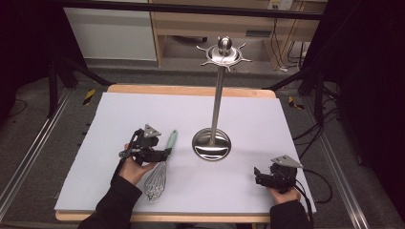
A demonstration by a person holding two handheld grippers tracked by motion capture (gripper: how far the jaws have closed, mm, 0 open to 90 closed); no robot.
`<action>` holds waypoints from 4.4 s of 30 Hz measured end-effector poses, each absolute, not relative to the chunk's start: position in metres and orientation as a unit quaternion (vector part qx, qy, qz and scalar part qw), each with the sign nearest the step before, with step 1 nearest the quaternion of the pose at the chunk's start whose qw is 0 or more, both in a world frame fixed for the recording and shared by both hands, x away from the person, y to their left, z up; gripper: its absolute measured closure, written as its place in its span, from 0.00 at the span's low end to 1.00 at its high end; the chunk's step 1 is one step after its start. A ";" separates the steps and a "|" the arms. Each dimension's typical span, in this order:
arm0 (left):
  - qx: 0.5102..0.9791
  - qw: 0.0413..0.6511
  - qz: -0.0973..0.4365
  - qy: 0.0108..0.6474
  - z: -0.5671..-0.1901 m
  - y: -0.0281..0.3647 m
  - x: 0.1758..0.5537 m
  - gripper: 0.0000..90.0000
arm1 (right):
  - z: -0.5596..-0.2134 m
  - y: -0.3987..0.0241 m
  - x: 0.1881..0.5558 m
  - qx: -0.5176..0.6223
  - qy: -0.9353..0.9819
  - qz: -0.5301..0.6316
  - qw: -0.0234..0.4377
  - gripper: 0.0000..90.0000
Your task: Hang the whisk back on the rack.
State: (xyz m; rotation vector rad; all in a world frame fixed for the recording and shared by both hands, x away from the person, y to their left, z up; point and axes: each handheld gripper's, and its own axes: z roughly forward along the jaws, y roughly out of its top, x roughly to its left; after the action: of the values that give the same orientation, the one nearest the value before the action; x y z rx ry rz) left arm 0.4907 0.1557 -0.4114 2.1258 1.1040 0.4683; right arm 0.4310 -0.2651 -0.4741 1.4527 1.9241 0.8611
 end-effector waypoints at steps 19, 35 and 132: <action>0.835 0.299 0.158 0.433 -0.431 0.146 0.507 0.44 | -0.475 -0.267 0.432 0.544 0.721 0.323 0.284 0.08; 0.844 0.266 0.138 0.445 -0.447 0.142 0.515 0.52 | -0.475 -0.266 0.433 0.544 0.721 0.324 0.279 0.08; 0.784 0.425 0.182 0.415 -0.395 0.186 0.441 0.77 | -0.473 -0.268 0.431 0.548 0.717 0.331 0.275 0.09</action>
State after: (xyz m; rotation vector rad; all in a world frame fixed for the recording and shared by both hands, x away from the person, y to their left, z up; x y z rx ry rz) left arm 0.4412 0.1858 -0.3949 1.9595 1.0378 0.4542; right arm 0.4308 -0.2685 -0.4726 1.4726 1.9279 0.8895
